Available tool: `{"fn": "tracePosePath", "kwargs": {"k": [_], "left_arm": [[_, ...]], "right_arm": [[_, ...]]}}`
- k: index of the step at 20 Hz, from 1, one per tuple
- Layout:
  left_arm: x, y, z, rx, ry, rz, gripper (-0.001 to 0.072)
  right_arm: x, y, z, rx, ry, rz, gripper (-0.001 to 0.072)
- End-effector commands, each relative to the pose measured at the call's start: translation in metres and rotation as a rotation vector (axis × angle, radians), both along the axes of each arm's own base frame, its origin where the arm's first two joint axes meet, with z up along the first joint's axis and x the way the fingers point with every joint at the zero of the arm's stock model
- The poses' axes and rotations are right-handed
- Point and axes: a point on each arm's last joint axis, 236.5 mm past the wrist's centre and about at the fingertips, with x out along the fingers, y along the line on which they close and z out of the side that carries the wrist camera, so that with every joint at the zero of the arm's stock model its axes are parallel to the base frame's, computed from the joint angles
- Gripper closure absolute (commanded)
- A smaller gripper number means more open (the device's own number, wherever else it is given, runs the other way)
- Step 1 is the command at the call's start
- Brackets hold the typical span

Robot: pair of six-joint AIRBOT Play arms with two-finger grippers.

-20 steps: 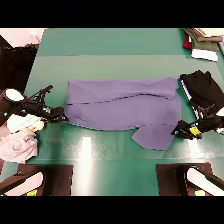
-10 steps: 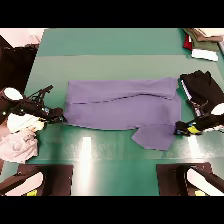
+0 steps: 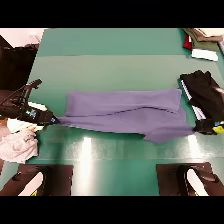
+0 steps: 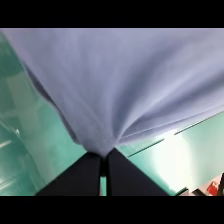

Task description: Fold the shirts.

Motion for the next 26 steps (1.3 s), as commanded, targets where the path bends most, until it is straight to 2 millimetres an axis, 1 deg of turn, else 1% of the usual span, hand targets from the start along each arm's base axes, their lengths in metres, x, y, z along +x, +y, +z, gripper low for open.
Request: {"fn": "tracePosePath", "kwargs": {"k": [1,2,4,8,12,14,16,17,18,19,20,21,22,23,24,26], "left_arm": [[0.027,0.003,0.011,-0.003,-0.117,0.074,0.0684],[0.039,0.006,0.014,0.001,-0.16,0.108,0.0683],[0.054,0.01,0.014,0.002,-0.194,0.145,0.0683],[0.073,0.012,-0.009,-0.007,-0.135,0.17,0.0683],[0.097,0.015,-0.029,-0.008,-0.09,0.191,0.0682],[0.107,0.016,-0.035,-0.013,-0.075,0.197,0.0682],[0.126,0.017,-0.037,-0.026,-0.1,0.228,0.0682],[0.14,0.017,-0.033,-0.044,-0.137,0.261,0.0681],[0.152,0.018,-0.028,-0.062,-0.169,0.302,0.0625],[0.164,0.019,-0.022,-0.086,-0.208,0.342,0.0296],[0.176,0.019,-0.014,-0.116,-0.243,0.388,0.0008],[0.184,0.018,-0.007,-0.149,-0.268,0.42,0.0033],[0.187,0.016,-0.002,-0.175,-0.277,0.434,0.0035],[0.186,0.013,0.0,-0.19,-0.272,0.434,0.0036],[0.182,0.009,0.0,-0.194,-0.254,0.416,0.0035],[0.166,-0.001,-0.005,-0.205,-0.193,0.359,0.0037]], "right_arm": [[0.038,0.001,0.03,0.004,-0.16,-0.012,0.0699],[0.048,-0.002,0.03,0.001,-0.161,-0.009,0.0699],[0.072,-0.003,0.028,-0.002,-0.158,0.011,0.0699],[0.122,0.007,0.019,-0.001,-0.167,0.068,0.0698],[0.154,0.015,0.006,0.012,-0.123,0.107,0.0698],[0.167,0.013,0.001,0.015,-0.112,0.105,0.0698],[0.18,0.011,-0.004,0.018,-0.102,0.105,0.0696],[0.187,0.011,-0.007,0.02,-0.102,0.103,0.0696],[0.197,0.009,-0.009,0.019,-0.113,0.098,0.0694],[0.206,0.01,-0.01,0.025,-0.129,0.093,0.068],[0.218,0.015,-0.009,0.051,-0.157,0.085,0.0458],[0.228,0.02,-0.005,0.091,-0.184,0.069,0.0193],[0.236,0.024,0.0,0.134,-0.201,0.056,0.0157],[0.238,0.027,0.005,0.171,-0.206,0.051,0.0157],[0.236,0.024,0.009,0.186,-0.208,0.059,0.0157],[0.219,0.009,0.004,0.19,-0.151,0.068,0.0157]]}}
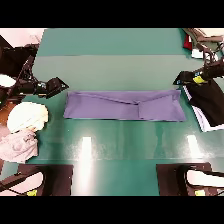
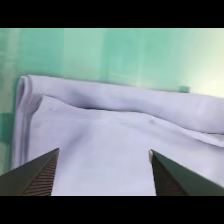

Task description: Fold the shirts.

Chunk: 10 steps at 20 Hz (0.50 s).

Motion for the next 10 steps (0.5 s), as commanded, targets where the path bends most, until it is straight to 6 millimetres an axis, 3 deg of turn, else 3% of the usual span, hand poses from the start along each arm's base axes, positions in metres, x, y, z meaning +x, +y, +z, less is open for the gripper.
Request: {"fn": "tracePosePath", "kwargs": {"k": [1,2,3,4,6,10], "left_arm": [[-0.014,-0.015,0.001,-0.048,0.046,-0.058,0.0038],[-0.021,-0.019,0.0,-0.052,0.065,-0.088,0.0154],[-0.027,-0.022,-0.001,-0.052,0.077,-0.12,0.0434],[-0.032,-0.025,-0.002,-0.051,0.083,-0.15,0.0657],[-0.041,-0.029,-0.003,-0.056,0.105,-0.187,0.0682],[-0.051,-0.035,-0.004,-0.066,0.136,-0.223,0.0682]], "right_arm": [[-0.019,-0.014,-0.004,0.055,0.069,0.024,0.0157],[-0.031,-0.024,-0.013,0.066,0.111,0.021,0.0157],[-0.04,-0.033,-0.022,0.079,0.142,-0.003,0.0157],[-0.05,-0.041,-0.033,0.099,0.173,-0.029,0.0153],[-0.068,-0.049,-0.054,0.168,0.212,-0.057,0.0041],[-0.082,-0.05,-0.086,0.321,0.235,-0.055,0.0023]]}}
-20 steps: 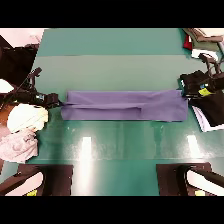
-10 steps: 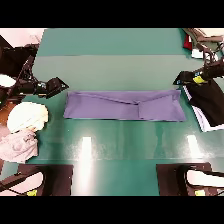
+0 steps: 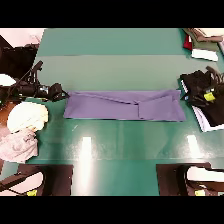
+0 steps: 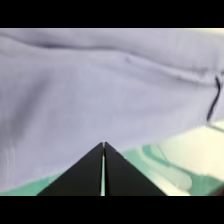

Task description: Fold the shirts.

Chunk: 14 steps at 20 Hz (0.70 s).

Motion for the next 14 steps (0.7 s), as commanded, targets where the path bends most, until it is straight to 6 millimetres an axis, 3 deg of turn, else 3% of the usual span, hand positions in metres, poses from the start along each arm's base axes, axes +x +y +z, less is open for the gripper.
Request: {"fn": "tracePosePath", "kwargs": {"k": [1,7,11,14], "left_arm": [[-0.013,-0.013,0.0,-0.01,0.027,-0.062,0.0682],[-0.038,-0.078,-0.001,-0.002,0.016,-0.238,0.0682],[-0.05,-0.099,-0.002,0.005,0.009,-0.3,0.0682],[-0.045,-0.1,-0.001,0.008,-0.002,-0.276,0.0682]], "right_arm": [[-0.01,0.003,-0.022,0.137,0.009,0.002,0.0024],[-0.001,0.009,-0.053,0.172,0.012,0.077,0.0031],[0.013,0.002,-0.041,0.175,-0.006,0.111,0.0037],[0.018,-0.001,-0.033,0.165,-0.031,0.131,0.0038]]}}
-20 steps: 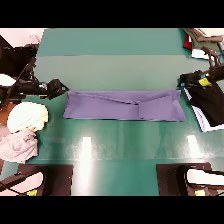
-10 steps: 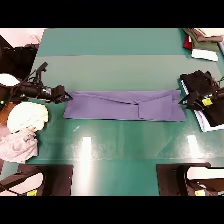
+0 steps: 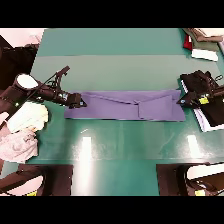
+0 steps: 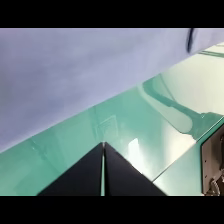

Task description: Fold the shirts.

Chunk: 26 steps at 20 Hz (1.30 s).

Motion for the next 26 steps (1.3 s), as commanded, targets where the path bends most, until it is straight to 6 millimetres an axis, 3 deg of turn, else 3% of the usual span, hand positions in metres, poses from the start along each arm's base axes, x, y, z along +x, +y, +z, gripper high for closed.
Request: {"fn": "tracePosePath", "kwargs": {"k": [1,4,9,12,13,15,16,17,19,23,26], "left_arm": [[0.003,-0.006,0.0,0.003,-0.016,0.008,0.0682],[0.003,-0.006,0.0,0.005,-0.014,0.007,0.0682],[0.003,-0.005,-0.001,0.005,-0.012,0.009,0.0682],[0.003,-0.005,-0.001,0.006,-0.007,0.015,0.0682],[0.003,-0.005,-0.001,0.005,-0.006,0.016,0.0682],[0.003,-0.004,-0.002,0.01,0.001,0.024,0.0682],[0.003,-0.003,-0.003,0.014,0.0,0.024,0.0682],[0.003,-0.003,-0.003,0.014,0.002,0.026,0.0683],[0.007,-0.002,-0.003,0.012,0.008,0.057,0.0683],[0.016,-0.001,-0.001,0.003,0.007,0.109,0.0684],[0.029,-0.003,0.007,-0.003,-0.017,0.111,0.0684]], "right_arm": [[0.006,-0.002,0.004,0.001,-0.023,0.025,0.0038],[0.0,0.006,-0.006,0.048,0.016,0.051,0.0038],[0.002,0.041,-0.016,0.18,0.021,0.059,0.0067],[0.005,0.047,-0.019,0.174,0.012,0.064,0.0188],[0.006,0.047,-0.018,0.173,0.01,0.066,0.0333],[0.006,0.047,-0.019,0.171,0.007,0.064,0.0485],[0.006,0.047,-0.018,0.173,0.001,0.074,0.0619],[0.005,0.048,-0.018,0.175,-0.001,0.08,0.0676],[0.003,0.049,-0.016,0.184,0.005,0.089,0.0696],[0.007,0.048,0.011,0.153,-0.048,0.093,0.0699],[0.019,0.053,0.06,0.111,-0.116,0.115,0.0699]]}}
